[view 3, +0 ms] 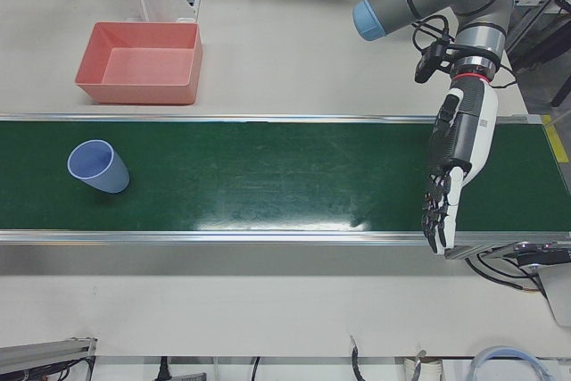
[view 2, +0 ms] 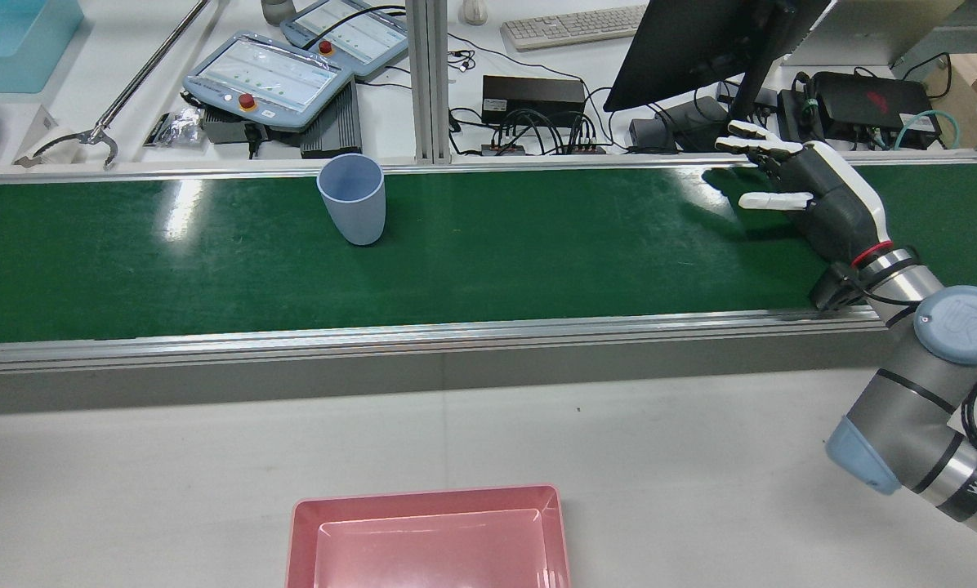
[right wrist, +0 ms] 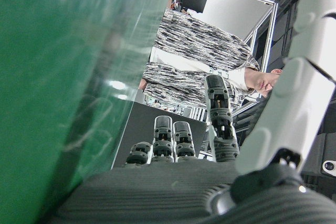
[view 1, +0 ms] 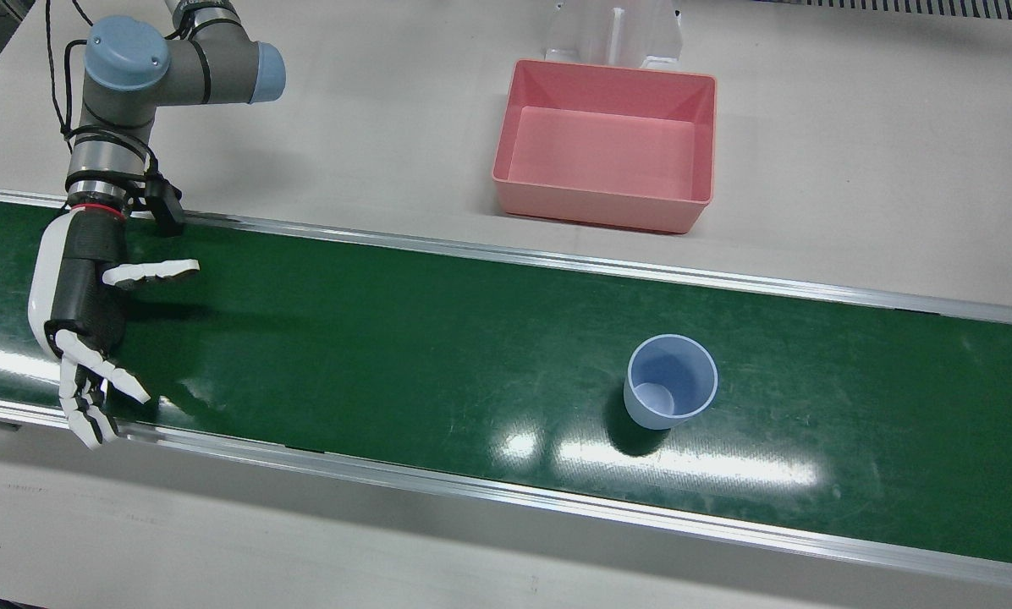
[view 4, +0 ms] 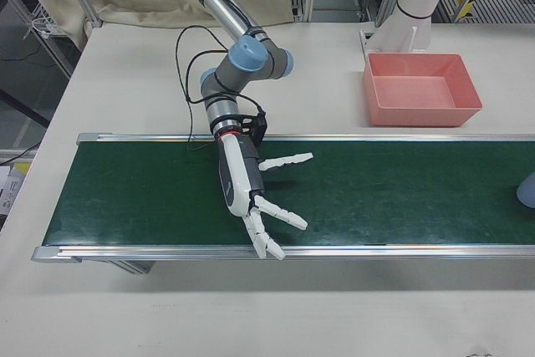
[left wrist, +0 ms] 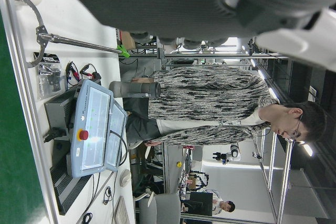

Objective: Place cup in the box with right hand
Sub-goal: 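Open the right hand and wait as the cup rides into it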

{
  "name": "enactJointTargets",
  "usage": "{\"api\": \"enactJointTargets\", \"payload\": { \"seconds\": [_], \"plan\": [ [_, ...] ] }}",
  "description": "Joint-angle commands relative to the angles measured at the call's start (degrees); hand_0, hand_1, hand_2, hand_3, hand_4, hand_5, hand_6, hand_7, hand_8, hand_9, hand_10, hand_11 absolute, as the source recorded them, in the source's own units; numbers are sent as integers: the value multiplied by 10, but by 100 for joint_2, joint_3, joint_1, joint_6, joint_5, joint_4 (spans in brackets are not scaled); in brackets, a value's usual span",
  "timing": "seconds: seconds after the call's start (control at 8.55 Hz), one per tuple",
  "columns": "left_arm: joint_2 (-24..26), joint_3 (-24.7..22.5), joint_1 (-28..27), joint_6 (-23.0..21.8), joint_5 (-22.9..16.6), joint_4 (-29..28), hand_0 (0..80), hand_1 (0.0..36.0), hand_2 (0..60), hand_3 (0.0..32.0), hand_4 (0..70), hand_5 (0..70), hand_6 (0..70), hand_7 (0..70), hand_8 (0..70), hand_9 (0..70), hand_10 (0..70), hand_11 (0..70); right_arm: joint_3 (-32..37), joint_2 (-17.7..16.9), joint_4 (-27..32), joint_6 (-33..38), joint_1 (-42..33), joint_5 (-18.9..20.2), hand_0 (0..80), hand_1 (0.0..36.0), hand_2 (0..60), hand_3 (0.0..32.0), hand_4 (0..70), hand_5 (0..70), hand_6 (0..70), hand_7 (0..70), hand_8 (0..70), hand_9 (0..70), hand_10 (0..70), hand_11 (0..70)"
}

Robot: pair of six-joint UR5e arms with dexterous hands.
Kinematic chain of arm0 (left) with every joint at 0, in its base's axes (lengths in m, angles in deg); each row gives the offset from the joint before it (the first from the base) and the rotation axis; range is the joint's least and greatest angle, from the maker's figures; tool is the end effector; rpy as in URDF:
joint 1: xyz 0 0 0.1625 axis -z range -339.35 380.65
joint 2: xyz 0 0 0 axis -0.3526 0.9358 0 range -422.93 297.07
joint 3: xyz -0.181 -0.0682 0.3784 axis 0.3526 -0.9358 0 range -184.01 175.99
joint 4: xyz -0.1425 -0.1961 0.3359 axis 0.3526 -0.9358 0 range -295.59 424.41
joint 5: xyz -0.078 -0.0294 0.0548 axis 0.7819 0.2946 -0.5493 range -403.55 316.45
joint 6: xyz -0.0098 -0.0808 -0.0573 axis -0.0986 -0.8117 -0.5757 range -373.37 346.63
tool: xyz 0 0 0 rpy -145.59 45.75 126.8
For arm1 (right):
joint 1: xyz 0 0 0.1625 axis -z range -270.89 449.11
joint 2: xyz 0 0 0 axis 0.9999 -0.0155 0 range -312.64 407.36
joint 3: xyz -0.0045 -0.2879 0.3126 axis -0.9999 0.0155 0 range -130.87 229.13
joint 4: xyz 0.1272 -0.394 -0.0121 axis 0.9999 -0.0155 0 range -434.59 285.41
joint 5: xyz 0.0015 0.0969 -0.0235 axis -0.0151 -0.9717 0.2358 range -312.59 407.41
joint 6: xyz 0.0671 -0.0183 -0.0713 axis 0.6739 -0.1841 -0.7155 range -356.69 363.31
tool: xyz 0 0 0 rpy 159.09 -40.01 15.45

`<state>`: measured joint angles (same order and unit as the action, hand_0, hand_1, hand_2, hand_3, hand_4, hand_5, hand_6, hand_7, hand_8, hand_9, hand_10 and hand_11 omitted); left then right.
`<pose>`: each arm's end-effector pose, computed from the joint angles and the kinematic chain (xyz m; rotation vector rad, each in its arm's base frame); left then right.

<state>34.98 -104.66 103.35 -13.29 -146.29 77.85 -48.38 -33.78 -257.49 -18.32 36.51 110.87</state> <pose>-0.0424 -0.5457 0.5493 -0.3523 2.1192 -1.9349 -0.1938 -0.5463 0.5482 0.1041 -2.2431 1.7719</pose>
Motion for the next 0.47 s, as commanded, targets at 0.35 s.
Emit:
{"api": "enactJointTargets", "payload": {
  "seconds": [0.35],
  "plan": [
    [0, 1, -8, -9, 0, 0, 0, 0, 0, 0, 0, 0, 0, 0, 0, 0, 0, 0, -198, -42, -97, -157, 135, 17, 498, 111, 37, 0, 245, 50, 58, 206, 116, 210, 23, 46]
  ]
}}
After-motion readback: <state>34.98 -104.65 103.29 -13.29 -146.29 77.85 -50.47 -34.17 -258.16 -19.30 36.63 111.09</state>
